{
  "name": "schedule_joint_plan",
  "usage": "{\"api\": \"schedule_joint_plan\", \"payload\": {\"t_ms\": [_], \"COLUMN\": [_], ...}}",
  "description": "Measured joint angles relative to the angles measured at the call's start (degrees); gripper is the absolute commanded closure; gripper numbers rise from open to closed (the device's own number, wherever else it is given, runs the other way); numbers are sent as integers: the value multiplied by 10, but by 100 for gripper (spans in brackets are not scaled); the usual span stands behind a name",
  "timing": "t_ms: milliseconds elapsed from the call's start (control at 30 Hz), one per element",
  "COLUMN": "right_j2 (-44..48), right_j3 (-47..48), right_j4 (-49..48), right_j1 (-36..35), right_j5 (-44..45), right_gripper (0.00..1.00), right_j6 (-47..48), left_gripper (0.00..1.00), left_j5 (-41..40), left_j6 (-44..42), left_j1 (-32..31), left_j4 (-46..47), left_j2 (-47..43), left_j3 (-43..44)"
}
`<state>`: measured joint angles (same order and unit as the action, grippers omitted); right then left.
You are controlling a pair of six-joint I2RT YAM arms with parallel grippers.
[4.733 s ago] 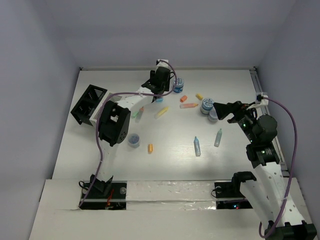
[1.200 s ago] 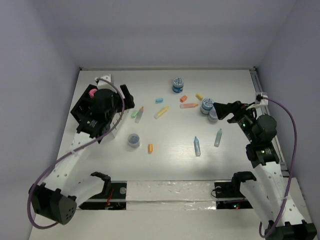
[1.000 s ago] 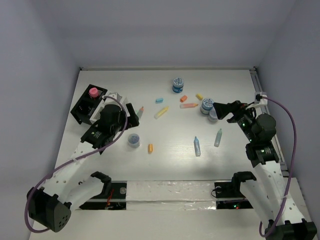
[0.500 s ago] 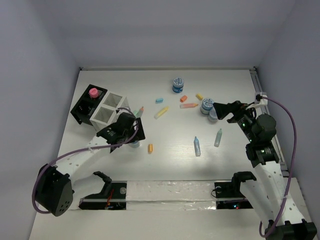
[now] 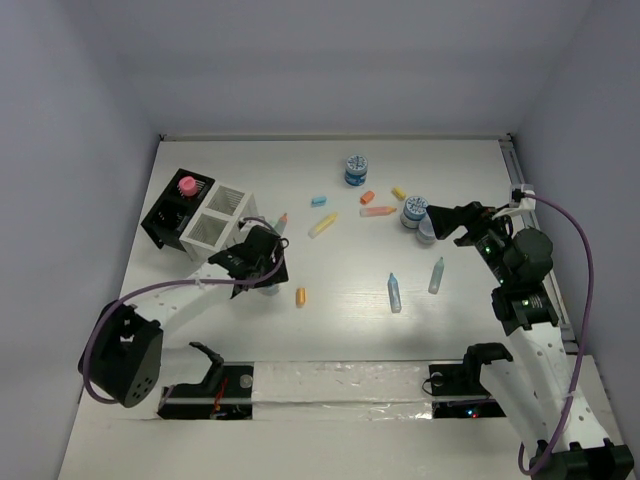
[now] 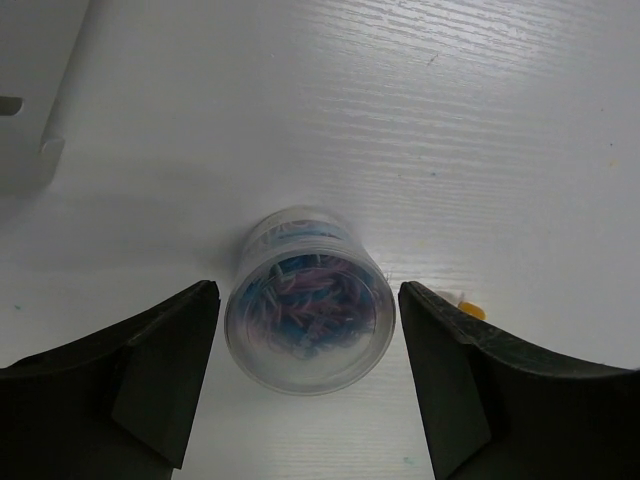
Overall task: Sort the stationery into containers
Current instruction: Pick up the stationery from the center of the board, then place the stationery in the storage box.
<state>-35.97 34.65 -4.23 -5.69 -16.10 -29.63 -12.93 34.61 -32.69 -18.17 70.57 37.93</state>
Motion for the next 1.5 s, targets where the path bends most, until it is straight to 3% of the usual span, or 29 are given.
{"api": "schedule_joint_plan", "payload": {"t_ms": [233, 433, 600, 833, 1000, 1133, 1500], "right_j2": [1, 1, 2, 5, 9, 11, 10], "right_j3": [0, 0, 0, 0, 0, 0, 0], "right_j4": [3, 4, 5, 8, 11, 12, 12], "right_j1": [0, 0, -2, -9, -14, -19, -19], "right_j5": [0, 0, 0, 1, 4, 7, 7], "right_gripper": [0, 0, 0, 0, 0, 0, 0], "right_j6": [0, 1, 1, 3, 8, 9, 9], "left_gripper": [66, 66, 66, 66, 65, 64, 63], "left_j5": [0, -7, -56, -71, -68, -57, -58], "left_j6": [-3, -14, -50, -94, -113, -119, -126], "left_j1": [0, 0, 17, 205, 299, 352, 407], "left_j4": [5, -58, -98, -61, -39, -22, 12], "left_j2": [11, -16, -57, -146, -120, -48, 5], "left_j3": [0, 44, 196, 275, 282, 282, 281]}}
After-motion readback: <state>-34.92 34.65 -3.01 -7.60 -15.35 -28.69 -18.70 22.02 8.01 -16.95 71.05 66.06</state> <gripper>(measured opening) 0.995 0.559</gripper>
